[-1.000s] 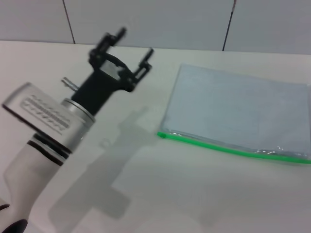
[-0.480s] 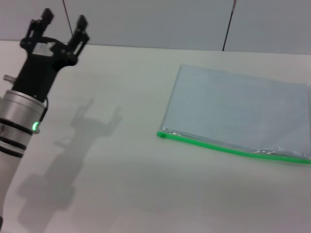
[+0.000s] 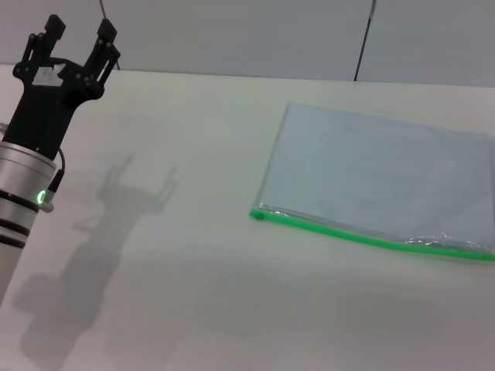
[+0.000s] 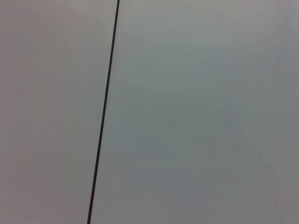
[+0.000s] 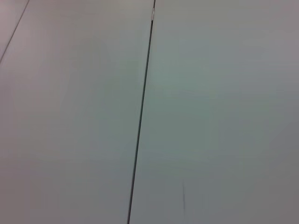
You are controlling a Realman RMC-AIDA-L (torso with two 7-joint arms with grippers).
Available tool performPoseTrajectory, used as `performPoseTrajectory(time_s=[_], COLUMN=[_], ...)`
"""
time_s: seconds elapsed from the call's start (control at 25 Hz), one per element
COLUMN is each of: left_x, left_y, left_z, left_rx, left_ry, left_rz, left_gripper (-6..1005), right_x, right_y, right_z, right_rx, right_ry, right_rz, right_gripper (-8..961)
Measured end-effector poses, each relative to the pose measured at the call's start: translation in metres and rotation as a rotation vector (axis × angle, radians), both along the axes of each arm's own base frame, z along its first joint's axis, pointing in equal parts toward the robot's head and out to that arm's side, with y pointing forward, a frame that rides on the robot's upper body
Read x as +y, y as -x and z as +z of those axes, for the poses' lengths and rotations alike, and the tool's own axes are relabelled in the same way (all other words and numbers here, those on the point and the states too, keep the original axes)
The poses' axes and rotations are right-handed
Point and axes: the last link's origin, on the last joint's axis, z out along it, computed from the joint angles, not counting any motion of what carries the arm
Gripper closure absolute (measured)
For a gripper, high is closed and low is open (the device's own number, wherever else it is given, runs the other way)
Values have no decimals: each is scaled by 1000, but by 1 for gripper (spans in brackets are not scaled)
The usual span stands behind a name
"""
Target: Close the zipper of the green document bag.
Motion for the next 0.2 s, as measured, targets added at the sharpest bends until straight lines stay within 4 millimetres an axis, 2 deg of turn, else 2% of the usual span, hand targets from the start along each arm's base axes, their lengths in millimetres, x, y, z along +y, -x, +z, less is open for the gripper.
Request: performPoseTrajectory(time_s=[0.2], left_x=[4], left_y=[0], left_z=[-2], left_rx=[2], left_ry=[17], left_rz=[14], left_gripper=[197], right_x=[0], right_y=[0], right_z=[0], right_rx=[-1], right_ry=[2], right_rz=[2], right_gripper=[267])
